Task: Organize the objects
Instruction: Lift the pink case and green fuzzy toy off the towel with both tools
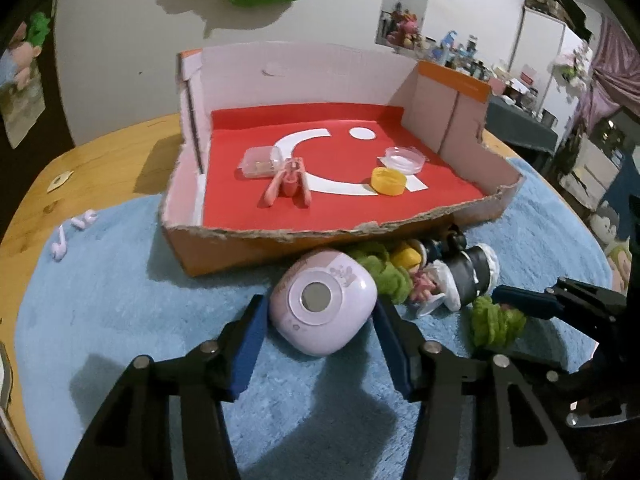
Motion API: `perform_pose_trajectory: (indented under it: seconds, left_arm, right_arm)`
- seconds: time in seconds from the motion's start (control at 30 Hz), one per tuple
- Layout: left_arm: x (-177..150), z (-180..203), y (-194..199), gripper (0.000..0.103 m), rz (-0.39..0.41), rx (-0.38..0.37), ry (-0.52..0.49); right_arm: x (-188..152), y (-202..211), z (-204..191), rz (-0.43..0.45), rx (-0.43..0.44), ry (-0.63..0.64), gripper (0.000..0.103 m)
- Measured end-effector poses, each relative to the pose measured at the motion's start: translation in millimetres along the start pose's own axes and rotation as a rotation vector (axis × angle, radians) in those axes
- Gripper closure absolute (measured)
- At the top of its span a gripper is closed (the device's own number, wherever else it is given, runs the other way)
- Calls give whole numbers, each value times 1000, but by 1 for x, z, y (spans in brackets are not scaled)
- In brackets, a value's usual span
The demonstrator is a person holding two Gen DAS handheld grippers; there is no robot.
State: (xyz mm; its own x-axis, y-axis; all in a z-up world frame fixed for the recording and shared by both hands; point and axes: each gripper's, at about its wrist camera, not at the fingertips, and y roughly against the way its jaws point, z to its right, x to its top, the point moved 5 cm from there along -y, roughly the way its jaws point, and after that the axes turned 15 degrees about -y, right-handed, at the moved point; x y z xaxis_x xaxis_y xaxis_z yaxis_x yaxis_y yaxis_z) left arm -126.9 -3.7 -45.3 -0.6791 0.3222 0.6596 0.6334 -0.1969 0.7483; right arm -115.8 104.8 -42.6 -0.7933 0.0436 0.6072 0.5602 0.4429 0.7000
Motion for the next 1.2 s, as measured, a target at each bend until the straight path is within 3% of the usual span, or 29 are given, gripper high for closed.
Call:
perform_pose_trajectory:
  seconds: [0.17,0.37,0.43,0.47,0.5,0.63,0.77,0.83,0.9,1.2]
  left_arm:
    - [-1,6,0,47,2,14,-28]
    - [-6,8,5,49,9,0,-7]
    - [-8,10,7,55,11,-6,2]
    - [-9,10,8,64,11,-11,6]
    - [-10,11,8,81,10,-14,10]
    - [-13,14,4,82,-17,-3,9]
    - [-12,14,6,81,-7,-12,16]
    - [-11,13,6,71,-2,-24,19]
    - [-9,12,5,49,0,-32,16]
    - [0,12,-4,47,-12,-30,-11]
  right_arm:
    - [-2,-3,-6,-6,-26,35,70]
    - [-5,-3,-11,-10,-39,69,76]
    - [-5,-1,-13,-6,-35,71,76]
    - [-5,1,-14,-2,-33,72,76]
    - [-5,3,-15,4,-30,74,76]
    - [-1,10,-15,22,-13,69,76]
    - [-2,7,-12,3,-4,56,76]
    - [-3,6,-12,-8,3,49,76]
    - [-3,7,-11,-6,5,44,76]
    - [-6,0,-9,-17,-16,43,75]
